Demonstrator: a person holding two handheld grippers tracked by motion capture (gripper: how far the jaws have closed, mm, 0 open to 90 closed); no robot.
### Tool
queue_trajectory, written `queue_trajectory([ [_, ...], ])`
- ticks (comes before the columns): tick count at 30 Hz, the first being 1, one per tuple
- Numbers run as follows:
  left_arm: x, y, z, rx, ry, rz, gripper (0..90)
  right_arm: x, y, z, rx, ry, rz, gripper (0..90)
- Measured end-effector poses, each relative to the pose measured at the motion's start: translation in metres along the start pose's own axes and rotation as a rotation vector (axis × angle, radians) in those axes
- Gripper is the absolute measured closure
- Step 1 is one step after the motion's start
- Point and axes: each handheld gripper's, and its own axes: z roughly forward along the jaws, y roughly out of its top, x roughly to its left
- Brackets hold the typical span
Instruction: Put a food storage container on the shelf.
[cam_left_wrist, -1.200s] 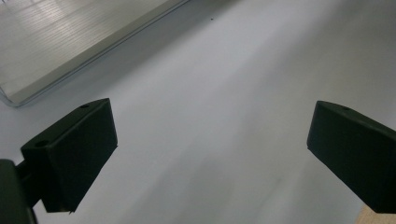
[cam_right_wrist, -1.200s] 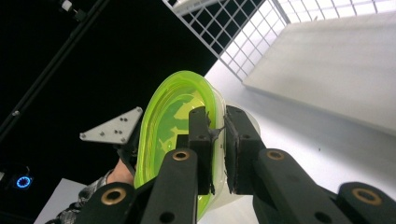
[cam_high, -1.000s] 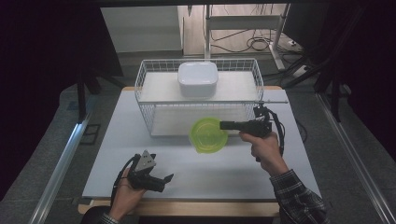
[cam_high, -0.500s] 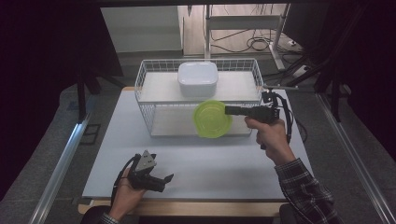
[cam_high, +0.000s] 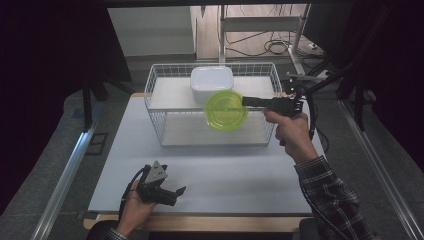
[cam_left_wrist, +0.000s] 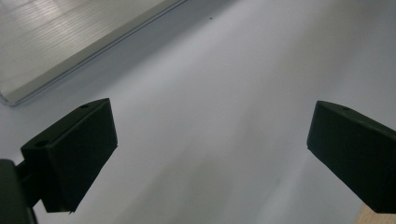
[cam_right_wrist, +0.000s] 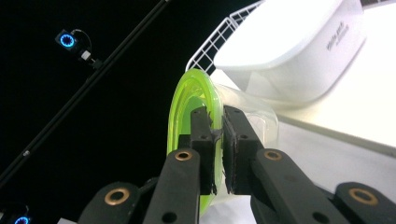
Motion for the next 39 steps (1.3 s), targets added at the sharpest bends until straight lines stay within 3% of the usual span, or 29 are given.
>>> queue_trajectory([
  [9, 0.0, 0.0, 0.001, 0.004, -0.006, 0.002, 1.3, 0.013, 0.021, 0.005, -0.023, -0.006, -0.021, 86.7],
  [10, 0.0, 0.0, 0.001, 0.002, -0.006, -0.001, 1.3, 0.013, 0.024, 0.006, -0.036, 0.048, -0.001, 88.7],
  [11, 0.0, 0.0, 0.001, 0.005, -0.006, 0.001, 1.2, 0.016, 0.027, 0.006, -0.043, 0.013, -0.009, 88.7],
  [12, 0.0, 0.0, 0.001, 0.006, -0.008, 0.002, 1.2, 0.019, 0.031, 0.008, -0.039, -0.037, -0.049, 88.7],
  [14, 0.0, 0.0, 0.001, 0.005, -0.008, 0.002, 1.3, 0.017, 0.036, 0.013, -0.038, -0.049, -0.038, 89.0],
  [16, 0.0, 0.0, 0.0, 0.003, -0.01, 0.001, 1.2, 0.012, 0.038, 0.019, -0.028, -0.105, -0.048, 88.9],
  [18, 0.0, 0.0, 0.001, 0.003, -0.01, 0.0, 1.3, 0.001, 0.036, 0.027, -0.025, -0.073, -0.014, 89.1],
  [23, 0.001, 0.0, 0.001, 0.002, -0.012, -0.002, 1.3, 0.004, 0.036, 0.032, -0.017, -0.075, -0.02, 89.1],
  [39, 0.0, 0.0, 0.002, 0.01, -0.015, -0.004, 1.2, 0.05, 0.068, 0.033, -0.039, -0.028, -0.074, 89.1],
])
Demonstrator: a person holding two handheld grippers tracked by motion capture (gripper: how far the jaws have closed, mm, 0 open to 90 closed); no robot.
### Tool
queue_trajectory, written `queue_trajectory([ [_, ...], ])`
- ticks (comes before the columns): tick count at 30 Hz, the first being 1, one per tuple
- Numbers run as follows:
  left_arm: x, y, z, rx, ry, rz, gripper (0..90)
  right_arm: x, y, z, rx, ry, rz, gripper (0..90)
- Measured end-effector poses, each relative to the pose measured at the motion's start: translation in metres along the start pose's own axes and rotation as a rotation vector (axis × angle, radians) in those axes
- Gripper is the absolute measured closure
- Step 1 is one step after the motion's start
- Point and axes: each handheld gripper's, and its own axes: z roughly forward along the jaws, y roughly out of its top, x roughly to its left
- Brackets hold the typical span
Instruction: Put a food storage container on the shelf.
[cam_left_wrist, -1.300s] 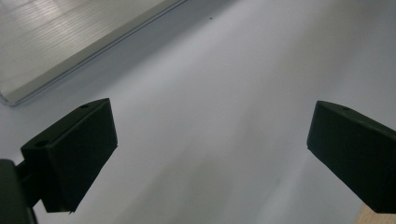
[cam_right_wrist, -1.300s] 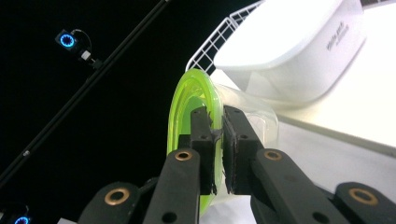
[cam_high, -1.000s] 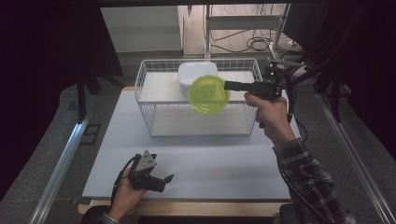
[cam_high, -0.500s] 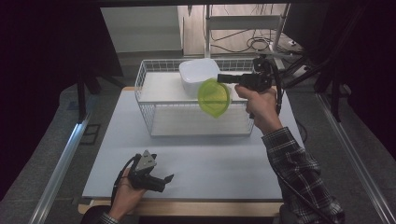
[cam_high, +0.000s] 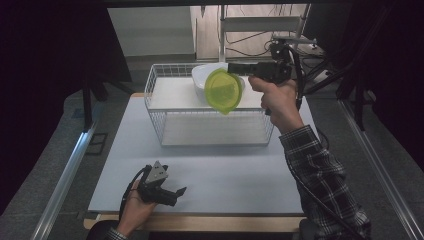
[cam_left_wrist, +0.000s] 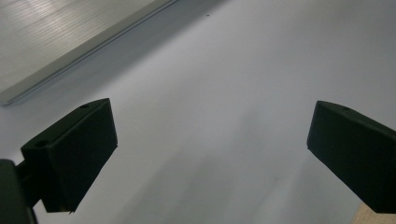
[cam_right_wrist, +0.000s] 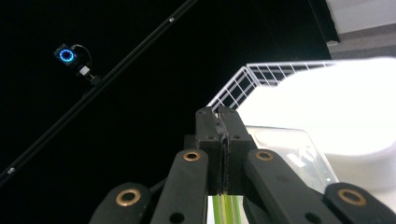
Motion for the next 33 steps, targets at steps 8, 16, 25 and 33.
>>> queue_trajectory([
  [8, 0.0, 0.0, 0.0, -0.001, -0.007, 0.0, 1.3, 0.007, 0.025, 0.026, -0.016, -0.02, 0.0, 89.1],
  [16, -0.001, 0.0, 0.0, -0.003, -0.017, 0.002, 1.3, -0.011, 0.039, 0.059, -0.042, -0.052, 0.039, 89.0],
  [25, -0.001, 0.0, 0.001, -0.001, -0.024, 0.001, 1.4, -0.027, 0.046, 0.049, -0.101, -0.205, 0.001, 84.3],
  [33, -0.001, 0.0, 0.002, 0.006, -0.024, 0.007, 1.4, -0.037, 0.042, 0.039, -0.103, -0.32, -0.011, 80.4],
])
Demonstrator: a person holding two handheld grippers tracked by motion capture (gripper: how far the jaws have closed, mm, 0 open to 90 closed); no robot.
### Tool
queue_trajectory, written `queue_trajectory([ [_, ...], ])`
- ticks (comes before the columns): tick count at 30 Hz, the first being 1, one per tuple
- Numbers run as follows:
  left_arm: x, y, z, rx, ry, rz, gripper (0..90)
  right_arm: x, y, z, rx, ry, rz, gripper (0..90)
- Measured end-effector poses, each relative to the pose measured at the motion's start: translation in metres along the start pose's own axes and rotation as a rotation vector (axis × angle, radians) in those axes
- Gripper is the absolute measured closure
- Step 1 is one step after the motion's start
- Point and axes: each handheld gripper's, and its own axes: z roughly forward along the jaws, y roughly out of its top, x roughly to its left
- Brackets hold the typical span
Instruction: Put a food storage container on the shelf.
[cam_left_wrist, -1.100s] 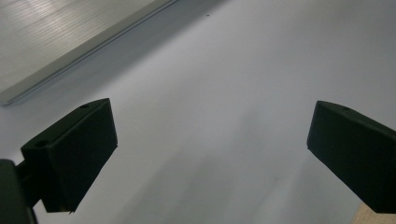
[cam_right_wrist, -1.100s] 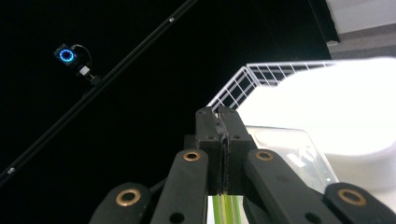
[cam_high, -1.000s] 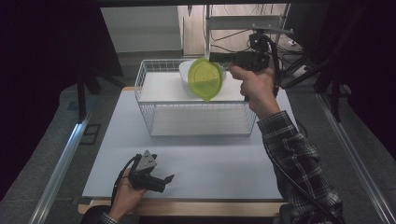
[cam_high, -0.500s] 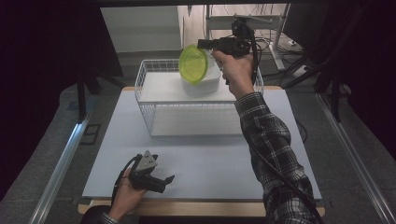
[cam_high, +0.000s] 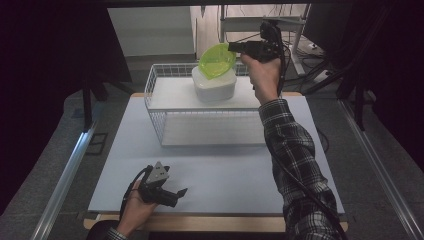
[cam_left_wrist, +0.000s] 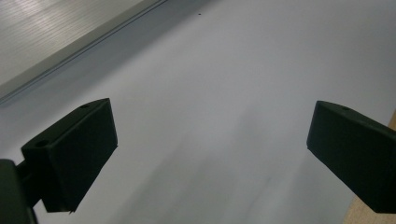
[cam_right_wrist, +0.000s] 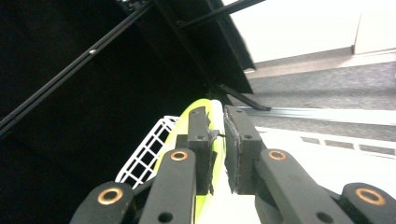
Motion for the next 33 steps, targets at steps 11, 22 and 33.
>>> queue_trajectory([
  [11, -0.001, 0.0, 0.001, 0.015, 0.002, 0.008, 1.4, -0.017, -0.014, 0.007, 0.032, -0.021, 0.052, 66.7],
  [22, 0.0, 0.002, -0.001, 0.014, -0.003, -0.031, 2.5, -0.021, -0.017, -0.016, -0.008, 0.026, 0.0, 58.8],
  [33, 0.005, 0.007, -0.005, 0.009, -0.018, -0.116, 5.2, -0.029, -0.039, -0.025, 0.042, -0.114, -0.21, 89.5],
])
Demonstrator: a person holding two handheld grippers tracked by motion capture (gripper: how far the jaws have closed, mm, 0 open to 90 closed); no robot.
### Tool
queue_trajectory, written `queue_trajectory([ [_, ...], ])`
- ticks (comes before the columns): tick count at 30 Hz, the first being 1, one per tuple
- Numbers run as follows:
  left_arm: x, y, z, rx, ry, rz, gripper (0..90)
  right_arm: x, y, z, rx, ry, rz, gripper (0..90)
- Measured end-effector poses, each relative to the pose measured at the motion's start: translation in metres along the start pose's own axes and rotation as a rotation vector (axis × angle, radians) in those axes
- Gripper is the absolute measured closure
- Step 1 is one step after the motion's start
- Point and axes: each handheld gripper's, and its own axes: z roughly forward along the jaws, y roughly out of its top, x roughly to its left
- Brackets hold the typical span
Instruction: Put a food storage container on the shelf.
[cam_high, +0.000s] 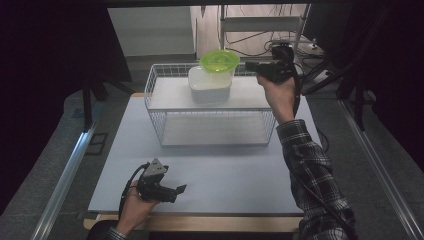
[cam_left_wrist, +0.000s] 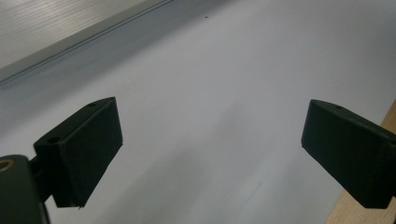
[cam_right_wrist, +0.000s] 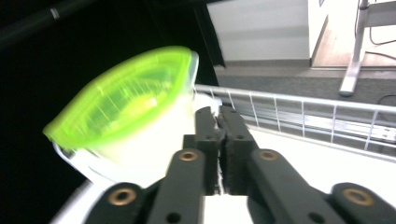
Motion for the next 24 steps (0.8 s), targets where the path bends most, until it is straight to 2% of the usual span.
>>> queue_trajectory([
  [3, -0.002, -0.001, 0.002, 0.01, 0.001, 0.007, 5.3, 0.005, -0.006, 0.016, 0.019, -0.013, -0.05, 89.7],
  [7, -0.002, -0.001, 0.001, 0.013, 0.002, 0.009, 5.5, 0.012, -0.008, 0.024, 0.031, -0.002, -0.056, 89.8],
  [16, -0.001, 0.0, 0.0, 0.008, -0.004, -0.001, 4.7, 0.027, -0.014, 0.02, 0.051, 0.013, -0.086, 89.3],
  [19, 0.001, 0.001, -0.002, -0.015, -0.034, -0.032, 4.9, 0.03, -0.015, 0.019, 0.055, 0.028, -0.086, 89.1],
  [20, 0.001, 0.001, -0.002, -0.018, -0.035, -0.033, 5.1, 0.031, -0.016, 0.019, 0.061, 0.028, -0.088, 88.8],
  [21, 0.001, 0.001, -0.002, -0.017, -0.033, -0.034, 5.6, 0.031, -0.017, 0.02, 0.065, 0.008, -0.097, 88.2],
  [24, 0.0, 0.001, -0.002, -0.007, -0.027, -0.029, 5.9, 0.03, -0.018, 0.018, 0.065, 0.004, -0.099, 88.0],
])
